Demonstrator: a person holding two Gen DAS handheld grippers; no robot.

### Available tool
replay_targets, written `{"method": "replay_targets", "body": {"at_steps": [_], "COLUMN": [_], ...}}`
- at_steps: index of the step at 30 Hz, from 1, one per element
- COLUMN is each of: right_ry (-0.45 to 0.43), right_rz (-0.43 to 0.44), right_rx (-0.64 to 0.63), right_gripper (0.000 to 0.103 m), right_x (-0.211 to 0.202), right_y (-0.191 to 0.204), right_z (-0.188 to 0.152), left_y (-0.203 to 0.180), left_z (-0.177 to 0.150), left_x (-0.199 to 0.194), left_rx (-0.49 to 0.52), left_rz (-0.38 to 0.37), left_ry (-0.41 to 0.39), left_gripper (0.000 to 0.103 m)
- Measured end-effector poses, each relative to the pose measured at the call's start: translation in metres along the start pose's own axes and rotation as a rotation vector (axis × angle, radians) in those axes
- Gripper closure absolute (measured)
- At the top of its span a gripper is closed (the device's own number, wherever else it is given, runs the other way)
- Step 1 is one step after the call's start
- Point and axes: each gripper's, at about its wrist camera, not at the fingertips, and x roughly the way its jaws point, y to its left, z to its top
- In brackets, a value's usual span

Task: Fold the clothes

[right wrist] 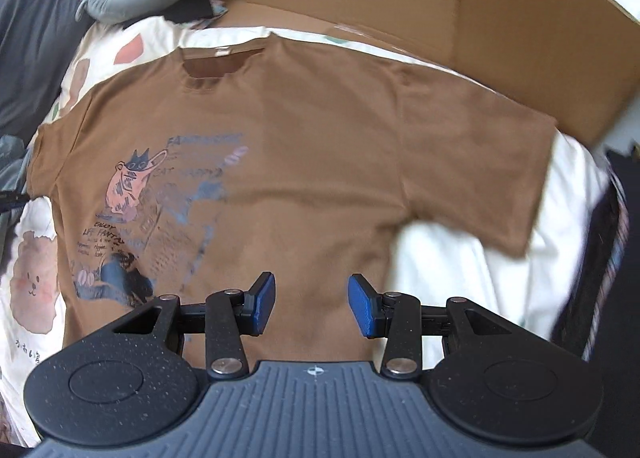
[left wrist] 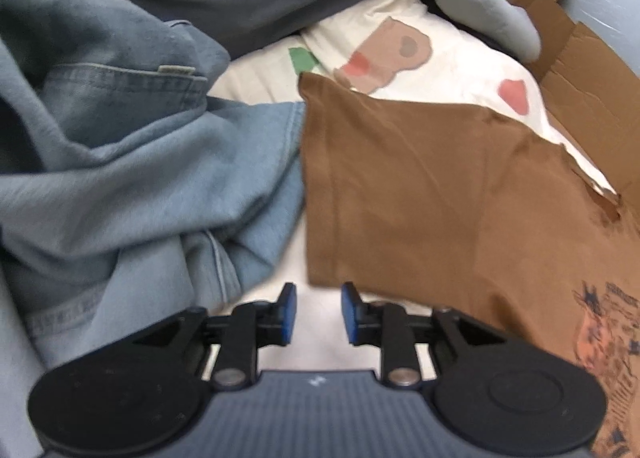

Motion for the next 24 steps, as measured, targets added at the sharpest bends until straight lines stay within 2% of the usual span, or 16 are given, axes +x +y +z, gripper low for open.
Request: {"method": "replay_targets", "body": {"at_steps": [6, 10, 12, 16, 24], "right_ry": [-0.048, -0.069, -0.081, -0.110, -0.127], "right_rz": [-0.003, -0.001, -0.005, -0.009, 0.007], "right_rx": [0.053, 0.086, 0.096, 0.133, 0.205], "right_gripper": [0.054, 0.046, 0.045, 0.039, 0.039], "right_x": [-0.030, -0.050, -0.061, -0.086, -0.117], "right_y": [-0.018, -0.027, -0.032, -0.043, -0.060], "right_z": [-0.022, -0.032, -0.036, -0.047, -0.087], "left_y": [-0.032, -0.053, -0.061, -0.077, -0.089], "left_z": [-0.011, -0.019, -0.023, -0.029, -0.037], "left_x": [-0.035, -0.059, -0.071, -0.098, -0.157], "left_rx": [0.012, 0.023, 0.026, 0.074, 0.146], "left_rz": [-0.066, -0.111, -0.134, -0.143, -0.143], "left_ry": [0.024, 0.042, 0.053, 0.063, 0.068], "left_gripper": [0.069, 0.064, 0.064, 0.059, 0.051]}}
